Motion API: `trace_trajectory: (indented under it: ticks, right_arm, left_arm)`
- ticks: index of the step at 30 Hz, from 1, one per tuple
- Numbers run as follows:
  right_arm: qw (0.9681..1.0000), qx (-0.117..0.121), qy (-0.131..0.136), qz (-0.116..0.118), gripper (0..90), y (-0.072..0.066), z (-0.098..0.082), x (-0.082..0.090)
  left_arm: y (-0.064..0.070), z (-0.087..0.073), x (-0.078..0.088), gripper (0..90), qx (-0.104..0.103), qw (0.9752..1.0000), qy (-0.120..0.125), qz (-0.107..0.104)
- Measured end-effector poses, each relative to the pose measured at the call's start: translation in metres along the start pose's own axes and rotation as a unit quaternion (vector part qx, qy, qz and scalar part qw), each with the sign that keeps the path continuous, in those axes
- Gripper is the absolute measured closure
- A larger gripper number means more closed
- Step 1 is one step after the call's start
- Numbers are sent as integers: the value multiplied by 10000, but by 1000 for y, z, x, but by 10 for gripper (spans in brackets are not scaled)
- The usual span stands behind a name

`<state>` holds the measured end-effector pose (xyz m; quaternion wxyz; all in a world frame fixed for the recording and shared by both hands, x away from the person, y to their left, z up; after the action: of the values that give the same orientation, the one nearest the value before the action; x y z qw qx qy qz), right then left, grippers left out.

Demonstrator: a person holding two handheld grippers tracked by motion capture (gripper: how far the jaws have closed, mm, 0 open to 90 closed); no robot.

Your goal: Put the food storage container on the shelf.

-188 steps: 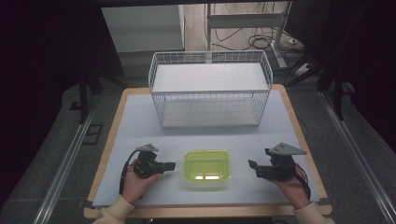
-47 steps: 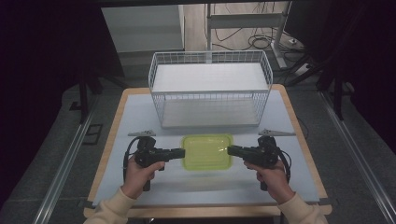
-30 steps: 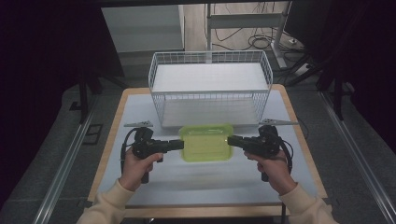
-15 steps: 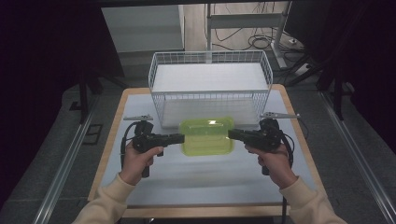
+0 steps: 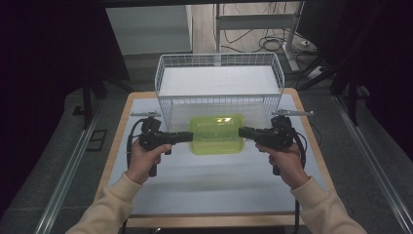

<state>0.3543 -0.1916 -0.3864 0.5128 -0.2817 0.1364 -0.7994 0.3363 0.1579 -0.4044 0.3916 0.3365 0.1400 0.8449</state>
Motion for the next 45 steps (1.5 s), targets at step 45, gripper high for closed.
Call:
trace_trajectory:
  ticks: [45]
  right_arm:
    - [9995, 68, 274, -111, 806, 12, 64, -3]
  left_arm:
    - [-4, 73, -1, 820, -137, 9998, 101, 103]
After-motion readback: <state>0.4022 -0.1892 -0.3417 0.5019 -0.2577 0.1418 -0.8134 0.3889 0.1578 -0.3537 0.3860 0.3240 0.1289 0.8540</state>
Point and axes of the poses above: each handheld gripper's, and its own axes: x roughly backward along the jaws, z roughly out of its top, y roughly to its right, the point moved 1 cm from there along -x, roughly forward along the jaws, and after that the axes turned 10 degrees about z, right-handed, at the moved point
